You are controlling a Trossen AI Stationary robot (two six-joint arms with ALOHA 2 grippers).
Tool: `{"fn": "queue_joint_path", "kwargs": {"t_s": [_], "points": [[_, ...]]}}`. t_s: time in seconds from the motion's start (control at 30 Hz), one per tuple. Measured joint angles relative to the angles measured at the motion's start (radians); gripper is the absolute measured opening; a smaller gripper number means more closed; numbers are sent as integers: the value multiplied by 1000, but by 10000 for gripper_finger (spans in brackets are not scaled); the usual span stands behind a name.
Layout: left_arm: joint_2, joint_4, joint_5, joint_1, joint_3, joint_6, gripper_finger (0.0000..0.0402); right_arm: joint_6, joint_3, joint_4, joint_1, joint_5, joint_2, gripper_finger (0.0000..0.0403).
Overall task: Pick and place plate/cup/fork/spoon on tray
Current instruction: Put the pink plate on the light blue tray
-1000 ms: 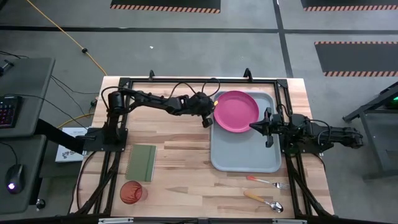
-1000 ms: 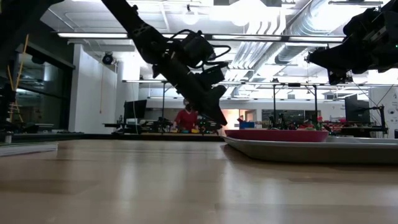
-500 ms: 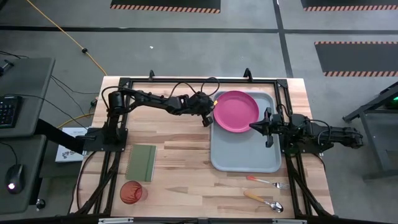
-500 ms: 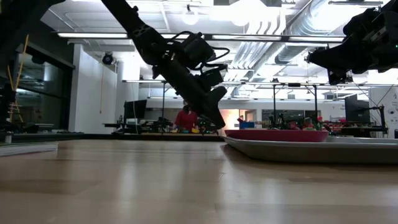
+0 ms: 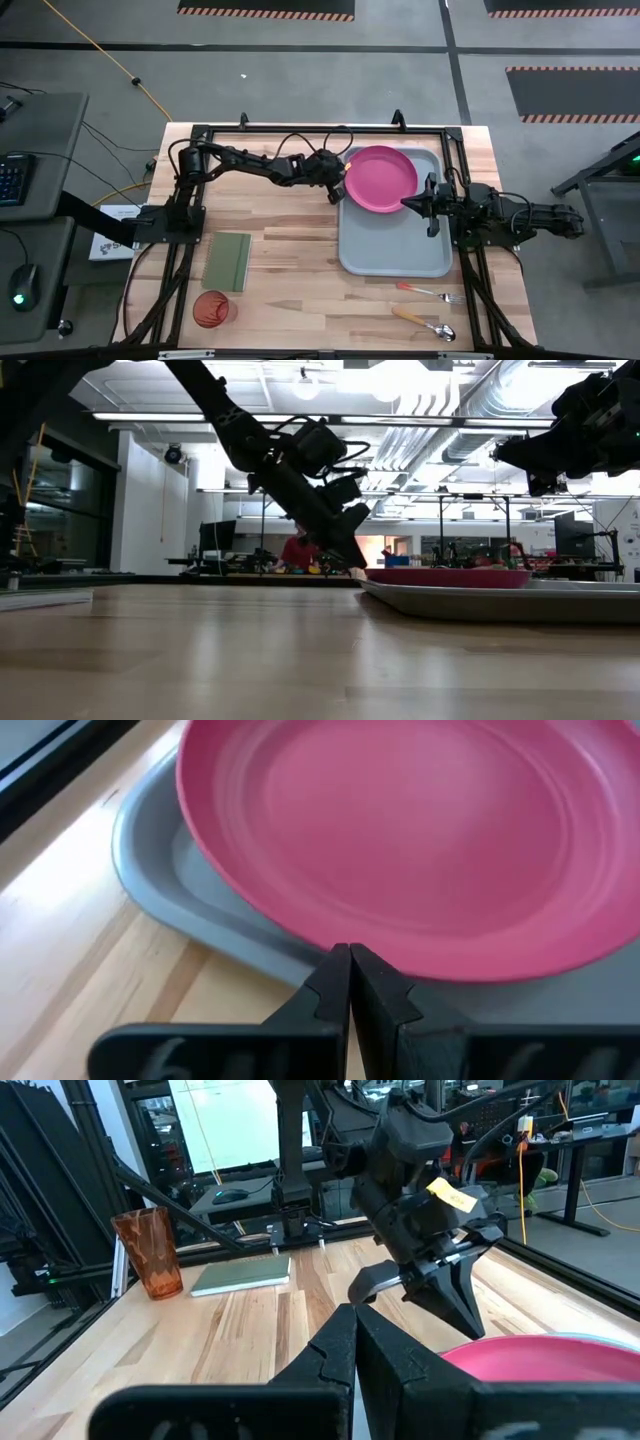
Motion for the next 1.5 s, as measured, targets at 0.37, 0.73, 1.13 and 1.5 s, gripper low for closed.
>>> {"fn": "queue_joint_path", "kwargs": {"t_s": [0.37,0.73,1.13,1.5], "points": [[0,87,13,-1,0,-6,0,0,0,0,0,0,0,0],[-55,-84,-83,1,-2,46,0,0,0,0,0,0,0,0],[-2,-5,-84,-5,-1,-5,0,0,0,0,0,0,4,0],[57,83,-83,-6,0,-43,0,0,0,0,0,0,6,0]]}}
